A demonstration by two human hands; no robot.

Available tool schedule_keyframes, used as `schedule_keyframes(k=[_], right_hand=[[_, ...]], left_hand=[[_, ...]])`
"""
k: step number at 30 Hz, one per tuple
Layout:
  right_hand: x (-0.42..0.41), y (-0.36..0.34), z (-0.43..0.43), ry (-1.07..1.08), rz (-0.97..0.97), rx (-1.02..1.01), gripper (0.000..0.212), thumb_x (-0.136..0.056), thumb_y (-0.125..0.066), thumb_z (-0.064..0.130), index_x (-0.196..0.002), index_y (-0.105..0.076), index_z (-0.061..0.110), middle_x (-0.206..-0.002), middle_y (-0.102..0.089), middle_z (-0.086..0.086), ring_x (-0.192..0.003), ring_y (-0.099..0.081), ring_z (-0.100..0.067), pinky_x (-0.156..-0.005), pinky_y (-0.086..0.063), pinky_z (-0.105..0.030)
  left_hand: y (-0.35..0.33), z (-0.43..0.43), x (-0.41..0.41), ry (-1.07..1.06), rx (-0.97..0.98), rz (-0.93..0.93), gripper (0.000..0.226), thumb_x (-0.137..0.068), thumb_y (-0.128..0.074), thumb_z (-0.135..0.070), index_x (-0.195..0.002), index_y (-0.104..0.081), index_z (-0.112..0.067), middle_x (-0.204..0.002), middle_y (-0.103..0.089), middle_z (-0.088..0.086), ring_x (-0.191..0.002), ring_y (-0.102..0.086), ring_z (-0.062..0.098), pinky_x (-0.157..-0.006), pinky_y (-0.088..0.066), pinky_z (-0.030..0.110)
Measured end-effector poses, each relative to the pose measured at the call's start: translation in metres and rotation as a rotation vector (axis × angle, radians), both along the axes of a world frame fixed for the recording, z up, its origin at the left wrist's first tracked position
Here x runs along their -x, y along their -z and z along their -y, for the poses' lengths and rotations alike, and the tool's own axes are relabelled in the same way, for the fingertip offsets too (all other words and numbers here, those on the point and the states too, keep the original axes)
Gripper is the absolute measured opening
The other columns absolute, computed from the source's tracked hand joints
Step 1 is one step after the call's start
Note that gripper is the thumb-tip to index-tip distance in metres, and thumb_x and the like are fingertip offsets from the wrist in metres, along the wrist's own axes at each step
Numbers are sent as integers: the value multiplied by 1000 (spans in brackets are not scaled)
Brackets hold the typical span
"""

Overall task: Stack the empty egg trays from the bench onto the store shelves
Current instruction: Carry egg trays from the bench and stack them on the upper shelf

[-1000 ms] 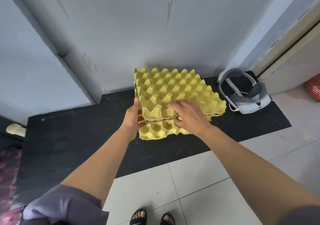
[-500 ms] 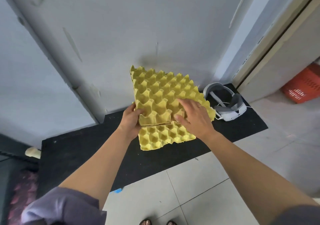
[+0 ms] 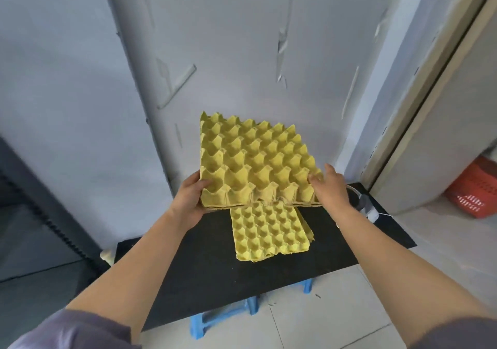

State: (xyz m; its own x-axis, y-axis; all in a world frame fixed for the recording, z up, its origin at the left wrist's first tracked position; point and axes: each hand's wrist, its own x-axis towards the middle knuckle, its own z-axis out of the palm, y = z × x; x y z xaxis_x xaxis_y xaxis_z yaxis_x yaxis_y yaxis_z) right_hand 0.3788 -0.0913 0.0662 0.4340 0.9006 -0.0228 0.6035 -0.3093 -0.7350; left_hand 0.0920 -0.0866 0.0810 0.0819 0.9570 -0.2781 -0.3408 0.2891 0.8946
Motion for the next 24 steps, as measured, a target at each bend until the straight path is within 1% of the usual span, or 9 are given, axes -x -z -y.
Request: schedule_keyframes(k=[2,5,7,9,11,14,17,21,24], right_hand=[[10,-9,20,5,-198,-12,49,-94,-53,29,-138,-39,12,-133,-49,-10,-121,-47,-30,-97,-39,-38],[26,-20,53,-25,-421,-122,25,-88,-60,16,-111,-50,17,-102,-54,7,-100,-51,-18,-86,-40,-32],[38,-32,68,-46,-486,-197,27,-84,-63,13,-107,-52,21,-91,-54,13,-94,-53,-17,-79,-41,-31],[53,-48,81,-70,-523,-251,29,-83,-62,13,-109,-53,21,-89,-55,15,-87,-54,-13,-69,-41,-28],[67,-61,90,-106,-556,-298,28,-84,-62,12,-109,-54,23,-91,-57,12,-83,-54,-8,-65,-41,-24],[94,-80,105,-172,-553,-356,26,-85,-61,11,-106,-52,24,-93,-57,9,-80,-53,-2,-65,-41,-21],[125,-94,114,-219,-564,-395,30,-86,-60,12,-113,-52,24,-98,-55,10,-90,-53,-10,-75,-38,-25],[177,-109,130,-286,-567,-445,42,-87,-61,16,-128,-51,17,-113,-55,5,-102,-52,-13,-83,-36,-24],[227,-116,149,-356,-565,-464,38,-87,-60,15,-124,-52,18,-102,-56,10,-99,-52,-13,-77,-38,-21]], left_hand=[[-14,26,10,-18,-27,-17,29,-94,-44,1,-113,-59,-14,-99,-69,6,-83,-67,22,-53,-56,29],[-35,64,27,-55,-58,-69,28,-95,-43,-3,-117,-57,-12,-103,-67,9,-86,-65,25,-53,-56,30],[-48,85,37,-74,-74,-137,24,-98,-41,-8,-113,-59,-14,-100,-68,6,-86,-65,24,-61,-58,33],[-62,106,45,-130,-82,-229,24,-100,-37,-12,-111,-58,-15,-98,-68,5,-85,-64,24,-71,-54,37],[-72,121,55,-241,-80,-334,23,-99,-37,-14,-111,-57,-14,-100,-65,8,-85,-62,27,-75,-50,39],[-88,150,77,-375,-107,-423,24,-96,-40,-18,-110,-59,-13,-104,-65,12,-89,-61,30,-75,-47,40],[-102,185,97,-412,-221,-462,25,-88,-55,-23,-111,-60,-17,-103,-68,5,-95,-63,25,-84,-51,41],[-117,225,136,-520,-373,-566,19,-92,-54,-11,-107,-55,-22,-94,-63,-7,-86,-60,11,-70,-47,26],[-121,255,179,-617,-376,-633,21,-92,-54,-9,-106,-52,-23,-91,-61,-10,-82,-57,4,-66,-44,21]])
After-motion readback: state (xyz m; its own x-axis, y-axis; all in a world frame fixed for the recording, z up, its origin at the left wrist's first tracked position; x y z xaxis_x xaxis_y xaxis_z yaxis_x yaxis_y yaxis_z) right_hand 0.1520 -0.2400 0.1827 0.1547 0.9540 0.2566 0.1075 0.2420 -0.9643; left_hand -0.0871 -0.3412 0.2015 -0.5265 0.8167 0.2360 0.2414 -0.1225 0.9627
